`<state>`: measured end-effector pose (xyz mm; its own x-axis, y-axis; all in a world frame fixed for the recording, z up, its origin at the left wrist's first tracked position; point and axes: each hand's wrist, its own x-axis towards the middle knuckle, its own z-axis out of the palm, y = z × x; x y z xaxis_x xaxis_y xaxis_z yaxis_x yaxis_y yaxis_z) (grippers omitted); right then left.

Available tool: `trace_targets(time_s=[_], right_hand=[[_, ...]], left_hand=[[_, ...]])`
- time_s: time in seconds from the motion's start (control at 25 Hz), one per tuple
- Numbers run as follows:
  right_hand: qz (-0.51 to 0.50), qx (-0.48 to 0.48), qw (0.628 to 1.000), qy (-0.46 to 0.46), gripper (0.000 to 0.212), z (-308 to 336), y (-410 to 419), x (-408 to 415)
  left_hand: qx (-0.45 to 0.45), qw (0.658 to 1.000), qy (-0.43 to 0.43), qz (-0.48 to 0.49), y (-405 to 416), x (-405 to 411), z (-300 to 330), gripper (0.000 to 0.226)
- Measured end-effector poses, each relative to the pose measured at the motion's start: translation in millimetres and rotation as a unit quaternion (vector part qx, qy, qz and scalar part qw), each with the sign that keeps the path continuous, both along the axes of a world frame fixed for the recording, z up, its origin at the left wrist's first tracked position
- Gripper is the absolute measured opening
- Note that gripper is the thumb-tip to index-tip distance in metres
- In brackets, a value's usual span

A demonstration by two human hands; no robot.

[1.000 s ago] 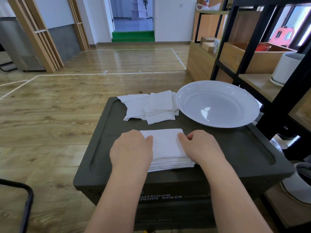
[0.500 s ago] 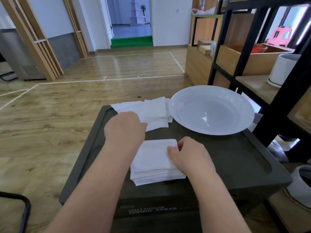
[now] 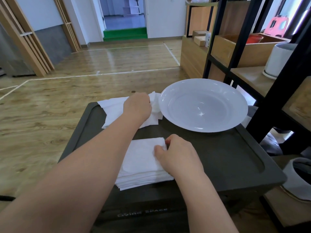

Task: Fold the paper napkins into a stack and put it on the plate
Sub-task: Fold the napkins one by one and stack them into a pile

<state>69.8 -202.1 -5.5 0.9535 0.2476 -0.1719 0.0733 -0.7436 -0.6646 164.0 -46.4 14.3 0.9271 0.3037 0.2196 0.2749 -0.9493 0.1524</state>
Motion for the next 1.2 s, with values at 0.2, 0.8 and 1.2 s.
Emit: trace_targets(time_s=[0.2,0.8,1.2], right_hand=[[-0.039,0.109,0.988,-0.1,0.028,10.9,-4.3,-6.1],[0.053,0.438,0.896,0.042,0.022,39.8,5.6,-23.0],[0.033,0.358,0.932,0.05,0.019,26.4,7.4,-16.6]], left_hand=[[-0.054,0.991,-0.119,-0.019,5.5,-44.9,31.3,0.035],[-0.591,0.766,-0.251,0.007,3.7,-205.6,25.3,0.014],[-0.529,0.841,-0.068,0.096,8.8,-203.7,10.7,0.034]])
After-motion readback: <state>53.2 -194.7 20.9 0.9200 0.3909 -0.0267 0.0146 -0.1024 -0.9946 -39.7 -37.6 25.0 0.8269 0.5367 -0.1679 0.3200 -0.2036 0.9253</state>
